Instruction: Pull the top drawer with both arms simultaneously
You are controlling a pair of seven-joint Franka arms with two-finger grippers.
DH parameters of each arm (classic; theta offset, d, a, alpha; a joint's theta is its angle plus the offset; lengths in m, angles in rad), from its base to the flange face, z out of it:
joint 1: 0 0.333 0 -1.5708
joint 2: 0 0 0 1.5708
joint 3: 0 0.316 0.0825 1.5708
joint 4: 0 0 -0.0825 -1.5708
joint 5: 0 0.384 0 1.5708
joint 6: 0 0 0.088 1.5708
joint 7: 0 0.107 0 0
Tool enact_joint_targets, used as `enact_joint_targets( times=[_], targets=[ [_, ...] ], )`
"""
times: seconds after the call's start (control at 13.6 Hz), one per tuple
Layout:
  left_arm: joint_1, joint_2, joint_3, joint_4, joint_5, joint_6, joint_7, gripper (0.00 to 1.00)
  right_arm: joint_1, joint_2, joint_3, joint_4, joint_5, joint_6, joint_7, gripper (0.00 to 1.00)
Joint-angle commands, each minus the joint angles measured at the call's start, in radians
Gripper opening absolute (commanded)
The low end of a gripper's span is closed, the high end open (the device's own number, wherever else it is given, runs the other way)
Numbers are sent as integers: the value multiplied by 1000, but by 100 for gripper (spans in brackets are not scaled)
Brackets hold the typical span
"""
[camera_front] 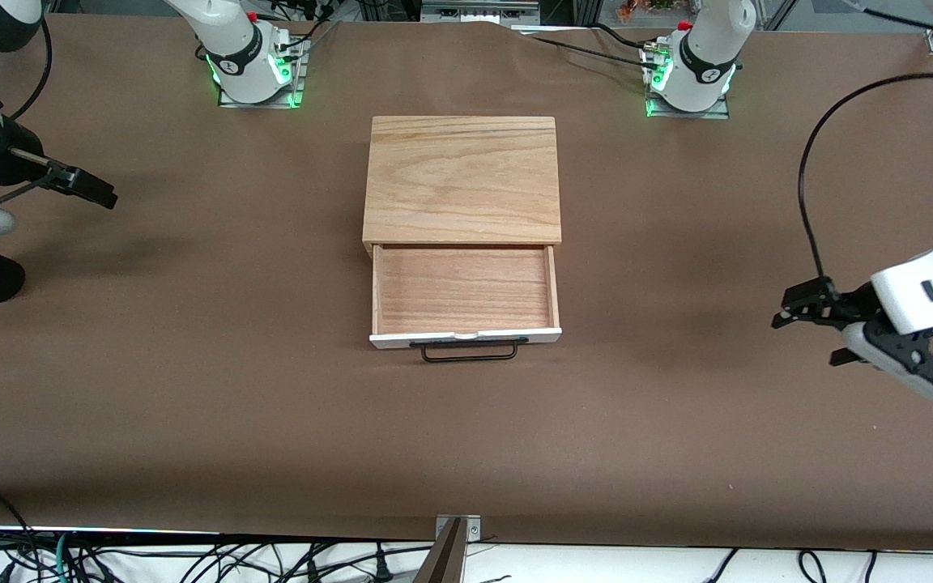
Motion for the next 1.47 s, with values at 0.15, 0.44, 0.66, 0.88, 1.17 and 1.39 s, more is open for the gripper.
enact_joint_targets(
  times=[0.15,0.44,0.66,0.88,1.17,1.39],
  targets=[
    [-3,-110,-8,-41,123,-209,-236,100,-13,-18,-35,-23,49,37,-179,100],
    [-7,-162,-10,-50,126,-319,-278,100,-8,-14,-41,-11,43,39,-253,100],
    [-15,-194,-7,-91,128,-341,-307,100,-4,-11,-38,3,40,39,-260,100],
    [-16,-251,-5,-165,126,-343,-465,100,-2,-8,-36,3,40,48,-259,100],
    [-23,-277,-5,-197,125,-343,-548,100,-4,-3,-36,3,41,43,-261,100],
    [-23,-270,-8,-186,128,-343,-559,100,-4,-6,-39,6,41,42,-263,100]
  ],
)
